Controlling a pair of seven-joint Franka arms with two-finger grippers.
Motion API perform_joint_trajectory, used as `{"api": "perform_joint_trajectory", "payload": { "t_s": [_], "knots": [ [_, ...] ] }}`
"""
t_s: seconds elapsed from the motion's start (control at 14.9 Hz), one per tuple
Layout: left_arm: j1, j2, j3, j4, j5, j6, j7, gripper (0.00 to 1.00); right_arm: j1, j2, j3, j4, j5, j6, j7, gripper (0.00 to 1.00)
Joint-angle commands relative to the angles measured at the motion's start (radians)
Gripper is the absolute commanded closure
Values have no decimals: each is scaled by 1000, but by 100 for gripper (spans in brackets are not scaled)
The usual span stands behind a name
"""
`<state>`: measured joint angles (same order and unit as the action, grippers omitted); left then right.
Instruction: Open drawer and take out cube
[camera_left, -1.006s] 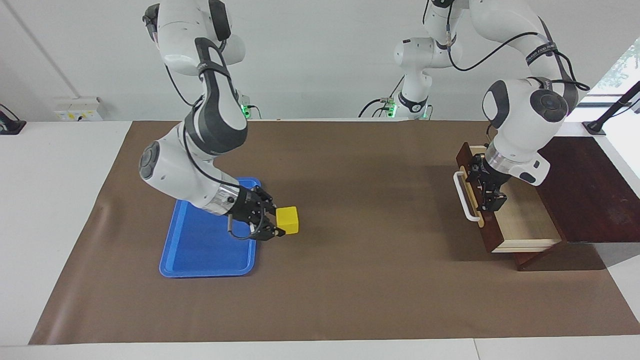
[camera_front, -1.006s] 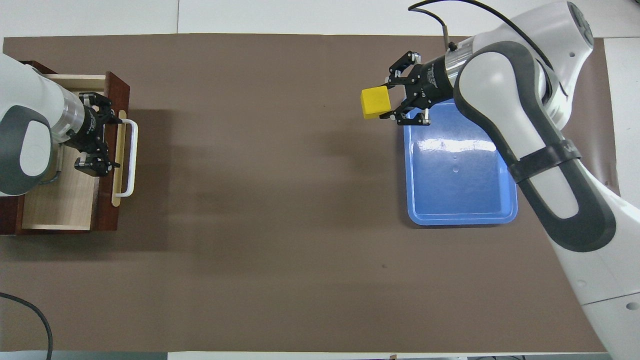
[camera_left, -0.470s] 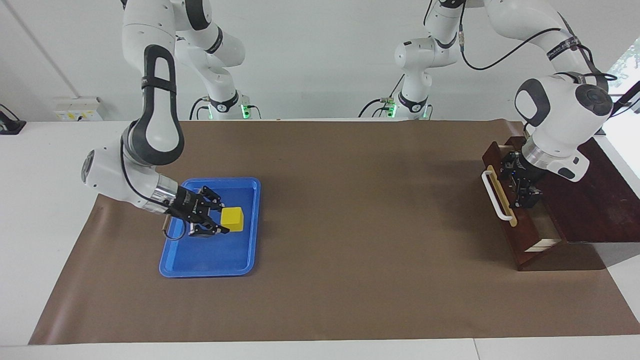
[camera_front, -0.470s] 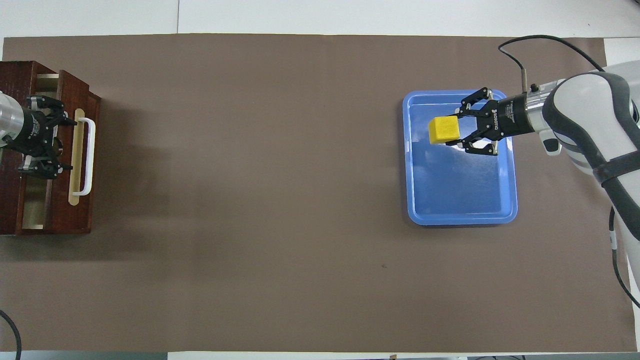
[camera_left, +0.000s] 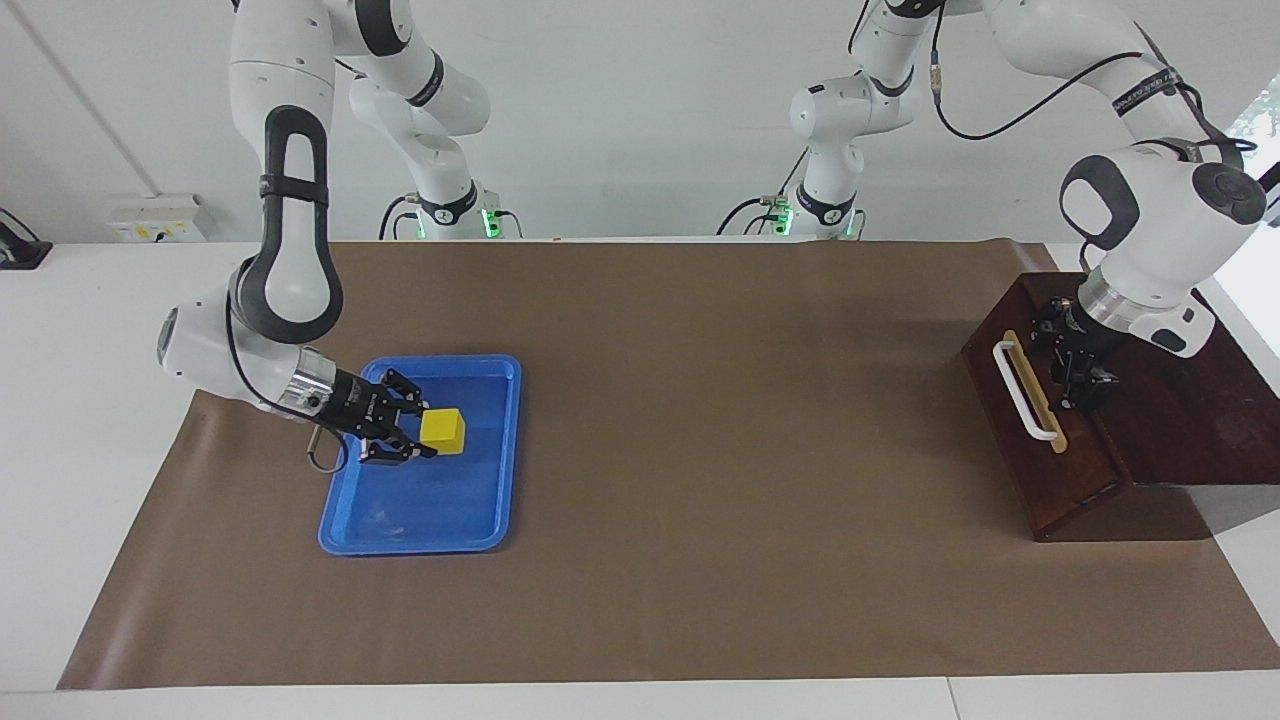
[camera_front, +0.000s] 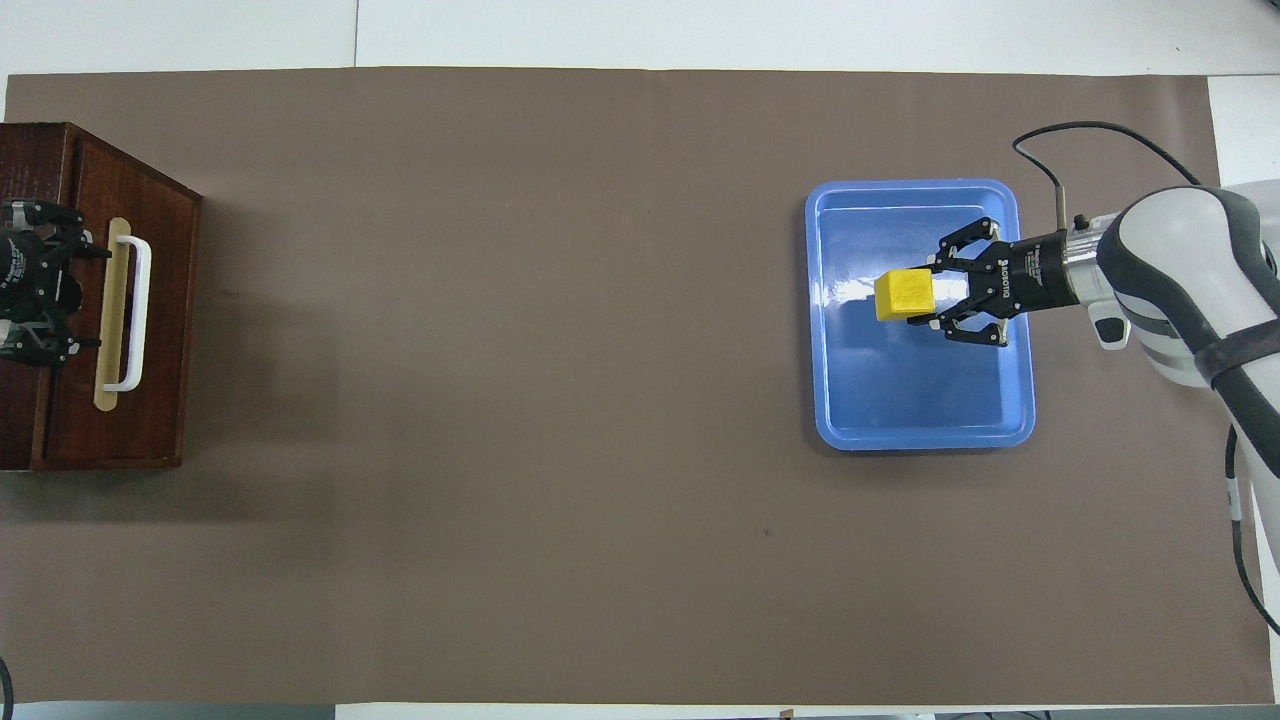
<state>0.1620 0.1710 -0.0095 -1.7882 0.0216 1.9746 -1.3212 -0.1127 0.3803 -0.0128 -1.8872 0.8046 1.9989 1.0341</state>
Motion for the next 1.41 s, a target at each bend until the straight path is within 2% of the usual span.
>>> {"api": "perform_joint_trajectory", "payload": {
  "t_s": [0.0, 0.27, 0.47, 0.67, 0.87, 1.07, 1.14, 1.21, 1.27, 1.34],
  "knots": [
    [19, -16, -3, -30, 12, 24, 28, 0, -31, -20, 7, -91, 33, 47, -150, 100],
    [11, -11, -3, -14, 12, 9, 30, 0, -44, -18, 7, -104, 33, 61, -170, 100],
    [-13, -19, -7, 27, 14, -55, 57, 0, -44, -18, 7, -105, 33, 66, -170, 100],
    [-31, -79, -17, 52, 14, -152, 140, 0, -42, -21, 7, -142, 33, 113, -195, 100],
    [-79, -154, -18, 55, 11, -250, 342, 0, -27, -21, 7, -145, 33, 121, -193, 100],
    [-111, -191, -26, 55, 6, -310, 451, 0, -24, -21, 7, -142, 33, 118, -186, 100],
    [-128, -202, -24, 56, 3, -335, 502, 0, -24, -21, 7, -139, 33, 118, -184, 60],
    [-153, -214, -26, 56, 3, -359, 560, 0, -22, -21, 7, -139, 33, 119, -183, 31],
    [-171, -217, -24, 56, 1, -373, 614, 0, -21, -21, 7, -135, 33, 118, -177, 21],
    [-183, -223, -23, 52, -2, -381, 675, 0, -24, -20, 7, -130, 33, 113, -169, 19]
  ]
}}
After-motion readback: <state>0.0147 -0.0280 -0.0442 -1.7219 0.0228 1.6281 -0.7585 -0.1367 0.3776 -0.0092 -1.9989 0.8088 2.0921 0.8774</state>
